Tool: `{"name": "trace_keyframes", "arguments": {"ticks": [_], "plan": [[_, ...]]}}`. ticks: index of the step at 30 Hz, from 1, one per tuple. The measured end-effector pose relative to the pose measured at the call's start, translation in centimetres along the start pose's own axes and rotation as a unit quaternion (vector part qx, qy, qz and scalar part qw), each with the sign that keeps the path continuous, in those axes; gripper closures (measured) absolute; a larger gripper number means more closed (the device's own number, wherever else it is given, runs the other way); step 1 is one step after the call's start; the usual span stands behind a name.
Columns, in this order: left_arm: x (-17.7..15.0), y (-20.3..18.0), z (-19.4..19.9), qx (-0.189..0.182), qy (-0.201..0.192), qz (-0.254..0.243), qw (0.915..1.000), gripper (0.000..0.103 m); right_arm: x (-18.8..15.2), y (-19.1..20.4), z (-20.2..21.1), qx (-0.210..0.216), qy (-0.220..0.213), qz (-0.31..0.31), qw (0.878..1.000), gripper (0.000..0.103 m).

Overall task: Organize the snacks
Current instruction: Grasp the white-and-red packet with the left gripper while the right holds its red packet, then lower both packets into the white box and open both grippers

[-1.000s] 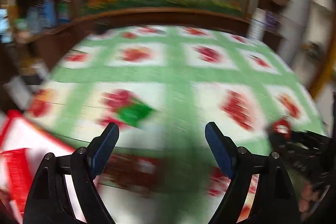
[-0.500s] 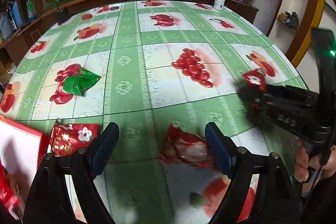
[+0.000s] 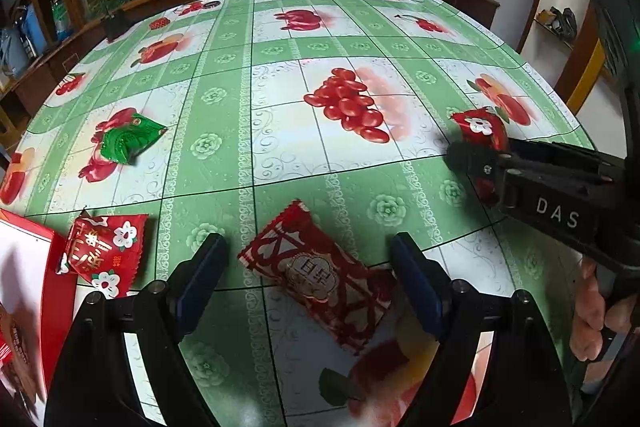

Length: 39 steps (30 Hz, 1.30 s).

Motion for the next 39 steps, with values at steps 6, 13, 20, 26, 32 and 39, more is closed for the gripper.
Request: {"name": "trace_keyframes", "arguments": {"ticks": [6,13,20,26,32,39], "plan": [[-0.3,-0.5,0.6,-0.008,-0.008,-0.012,0.9999,0.041,0.0,0.2,0.0,-0.006,-0.001,0.008,1.0,0.067],[-2.3,-0.1,2.2,-0.01,-0.011,-0.009,0.9998,0.052,0.0,0.3,-0.1,-0.01,-0.004,0.013,1.0,0.067],[-4.2,1.3,4.4,-0.022,-0.005,0.009,0.9997,0.075,-0.1,0.4,0.0,-0.003,-0.011,0.01,1.0,0.066],[-4.9,4.1,5.4,-0.012,-0.007,0.038,0.9992,0.076,-0.2,0.5,0.1,-0.001,-0.016,0.01,1.0,0.067],[-6.4,5.2,7.3,-0.024,-0.008,0.053,0.9983,0.076,-0.2,0.7,0.2,0.018,-0.02,0.006,1.0,0.069],[-6.6,7.2,12.5,-0.005,-0.064,0.055,0.9964,0.075,-0.3,1.2,0.9,0.079,-0.03,-0.035,0.996,0.069]]}}
Point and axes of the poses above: each gripper's, at about its wrist camera, not at the fingertips, and z roughly against the way its jaws point, y to its left, x to its top, the point moved 6 cm from there along -z, roughly the way its jaws point, and after that the axes turned 5 degrees about z, right-handed, at the moved point
